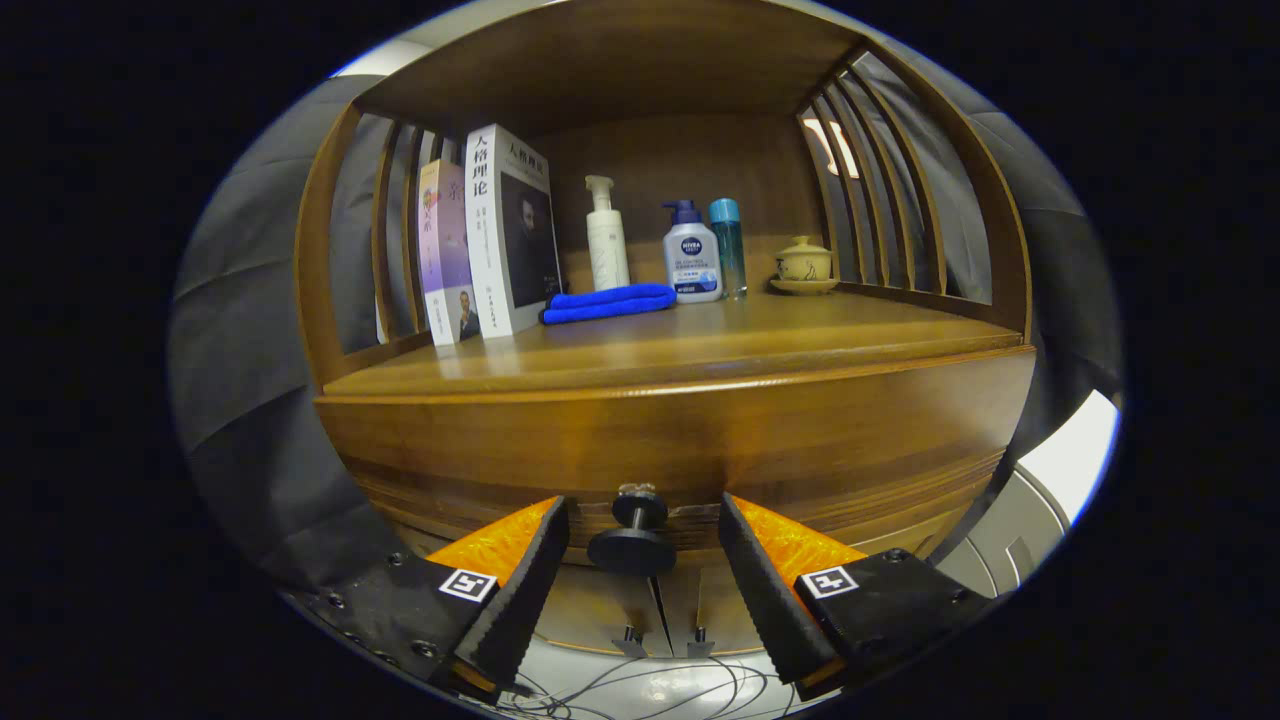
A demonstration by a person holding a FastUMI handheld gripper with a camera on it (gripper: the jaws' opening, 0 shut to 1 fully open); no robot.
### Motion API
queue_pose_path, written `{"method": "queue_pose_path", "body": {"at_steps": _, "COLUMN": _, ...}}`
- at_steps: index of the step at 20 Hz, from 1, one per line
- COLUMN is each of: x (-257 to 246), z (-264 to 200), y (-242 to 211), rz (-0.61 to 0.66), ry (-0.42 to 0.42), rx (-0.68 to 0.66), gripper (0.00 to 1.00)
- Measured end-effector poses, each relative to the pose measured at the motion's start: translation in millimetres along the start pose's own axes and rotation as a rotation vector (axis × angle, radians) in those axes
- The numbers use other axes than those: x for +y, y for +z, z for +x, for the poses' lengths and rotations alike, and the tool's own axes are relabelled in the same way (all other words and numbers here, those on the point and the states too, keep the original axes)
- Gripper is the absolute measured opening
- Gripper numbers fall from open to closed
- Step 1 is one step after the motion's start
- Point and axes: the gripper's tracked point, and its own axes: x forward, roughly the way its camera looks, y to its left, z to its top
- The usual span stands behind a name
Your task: Pull open the drawer, take out the items inside it, and place them on the countertop above the cabinet.
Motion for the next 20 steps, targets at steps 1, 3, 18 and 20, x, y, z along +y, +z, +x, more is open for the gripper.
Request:
{"method": "queue_pose_path", "body": {"at_steps": 1, "x": 0.4, "z": 1.3, "y": -3.1, "rz": 0.001, "ry": -0.004, "rx": 0.008, "gripper": 0.91}}
{"method": "queue_pose_path", "body": {"at_steps": 3, "x": 0.0, "z": 2.1, "y": -6.0, "rz": 0.000, "ry": -0.014, "rx": 0.006, "gripper": 0.88}}
{"method": "queue_pose_path", "body": {"at_steps": 18, "x": 5.5, "z": -53.3, "y": -26.2, "rz": -0.037, "ry": -0.047, "rx": 0.020, "gripper": 0.28}}
{"method": "queue_pose_path", "body": {"at_steps": 20, "x": 5.0, "z": -68.2, "y": -30.8, "rz": -0.048, "ry": -0.052, "rx": 0.010, "gripper": 0.27}}
